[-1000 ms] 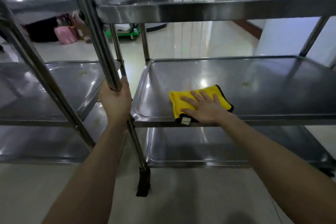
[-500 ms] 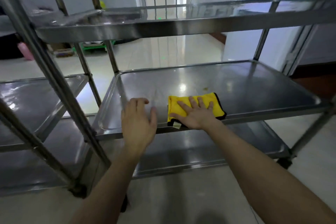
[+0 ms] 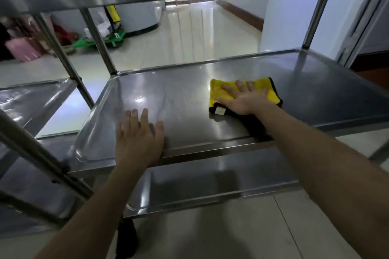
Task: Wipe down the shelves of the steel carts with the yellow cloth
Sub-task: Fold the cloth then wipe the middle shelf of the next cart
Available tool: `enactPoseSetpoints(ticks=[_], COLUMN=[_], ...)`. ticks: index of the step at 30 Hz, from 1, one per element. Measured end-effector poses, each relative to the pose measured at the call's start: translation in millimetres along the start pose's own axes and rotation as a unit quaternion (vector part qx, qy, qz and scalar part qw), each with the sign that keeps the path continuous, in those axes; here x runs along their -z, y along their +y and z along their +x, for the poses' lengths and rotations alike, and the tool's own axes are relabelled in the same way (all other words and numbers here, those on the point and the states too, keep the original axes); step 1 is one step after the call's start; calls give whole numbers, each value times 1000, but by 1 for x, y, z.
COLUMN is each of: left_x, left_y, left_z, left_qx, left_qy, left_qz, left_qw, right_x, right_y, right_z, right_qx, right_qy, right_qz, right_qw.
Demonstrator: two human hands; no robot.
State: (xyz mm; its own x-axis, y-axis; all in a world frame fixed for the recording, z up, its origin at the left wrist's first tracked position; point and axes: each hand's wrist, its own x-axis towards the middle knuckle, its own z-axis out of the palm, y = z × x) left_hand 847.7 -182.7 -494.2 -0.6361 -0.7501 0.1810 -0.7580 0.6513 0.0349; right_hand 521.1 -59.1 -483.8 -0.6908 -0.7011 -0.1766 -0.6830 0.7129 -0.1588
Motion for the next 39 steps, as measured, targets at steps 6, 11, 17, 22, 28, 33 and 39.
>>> enactPoseSetpoints(ticks=[6,11,17,22,28,33,39], left_x=[2,5,6,9,0,6,30], left_y=[3,6,11,13,3,8,83], left_z=[-3,-1,1,-2,-1,-2,-13], left_qx=[-19,9,40,82,57,-29,-68], left_qy=[-30,-2,41,95,95,142,102], left_qz=[89,43,-34,-134,-130,-58,-156], left_qw=[995,999,998,983,985,988,980], right_x=[17,5,-24,-34,-7,-11,-15], right_y=[-59,-144,-137,-86,65,82,79], right_z=[95,87,-5,-81,-117,-121,-121], right_qx=[-31,75,151,139,-24,-39,-36], right_qy=[10,-3,-7,-4,-1,15,21], right_qz=[-5,-26,-43,-34,4,-8,-2], right_qw=[999,997,988,990,1000,999,999])
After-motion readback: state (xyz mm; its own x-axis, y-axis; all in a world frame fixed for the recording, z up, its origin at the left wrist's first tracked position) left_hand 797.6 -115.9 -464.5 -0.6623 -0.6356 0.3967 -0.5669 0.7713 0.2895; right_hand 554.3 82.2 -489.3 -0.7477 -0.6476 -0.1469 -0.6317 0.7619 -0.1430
